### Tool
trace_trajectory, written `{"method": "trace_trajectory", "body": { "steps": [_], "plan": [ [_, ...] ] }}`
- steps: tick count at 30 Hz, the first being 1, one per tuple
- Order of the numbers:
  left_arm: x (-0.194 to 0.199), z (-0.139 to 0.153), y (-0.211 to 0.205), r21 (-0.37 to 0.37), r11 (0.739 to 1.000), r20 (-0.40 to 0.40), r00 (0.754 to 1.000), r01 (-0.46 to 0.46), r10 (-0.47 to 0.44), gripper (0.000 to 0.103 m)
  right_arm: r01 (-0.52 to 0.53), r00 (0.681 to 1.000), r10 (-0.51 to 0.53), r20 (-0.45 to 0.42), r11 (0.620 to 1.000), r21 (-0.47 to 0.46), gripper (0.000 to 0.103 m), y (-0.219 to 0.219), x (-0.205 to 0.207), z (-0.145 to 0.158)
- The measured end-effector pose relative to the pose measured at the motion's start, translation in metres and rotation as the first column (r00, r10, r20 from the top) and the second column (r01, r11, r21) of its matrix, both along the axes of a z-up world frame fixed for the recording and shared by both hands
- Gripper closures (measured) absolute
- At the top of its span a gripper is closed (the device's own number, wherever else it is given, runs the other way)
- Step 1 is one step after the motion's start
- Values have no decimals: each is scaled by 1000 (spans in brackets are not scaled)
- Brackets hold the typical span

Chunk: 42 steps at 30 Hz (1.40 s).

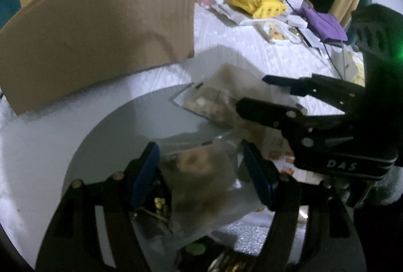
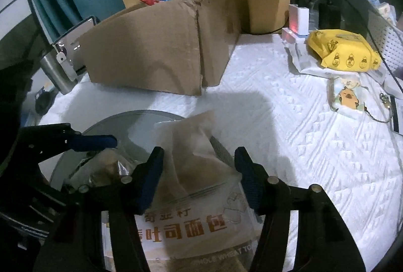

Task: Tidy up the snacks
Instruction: 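Move both grippers to the clear bread bag and grasp it with both, then lift the clear bread bag and carry it toward the box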

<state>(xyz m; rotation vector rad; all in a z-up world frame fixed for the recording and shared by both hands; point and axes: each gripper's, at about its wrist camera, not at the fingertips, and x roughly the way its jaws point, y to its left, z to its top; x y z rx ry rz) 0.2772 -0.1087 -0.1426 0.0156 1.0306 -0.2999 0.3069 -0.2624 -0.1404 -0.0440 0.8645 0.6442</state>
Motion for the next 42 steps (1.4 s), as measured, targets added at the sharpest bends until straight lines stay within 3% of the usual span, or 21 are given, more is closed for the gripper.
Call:
{"method": "trace_trajectory", "body": {
  "steps": [10, 16, 25, 42],
  "plan": [
    [-5, 9, -6, 12, 999, 32, 999, 44, -44, 51, 22, 1000, -23, 19, 1000, 8, 47, -9, -4, 8],
    [-10, 21, -1, -4, 999, 66, 997, 40, -39, 57, 34, 999, -34, 35, 999, 15, 47, -16, -9, 19],
    [-18, 51, 13, -32, 999, 147, 989, 22, -17, 59, 47, 996, -51, 74, 998, 49, 47, -22, -20, 44],
    [-30, 93, 62, -83, 996, 265, 962, -41, 62, 61, 14, 984, -21, 179, 999, 44, 47, 10, -34, 96]
  ]
}}
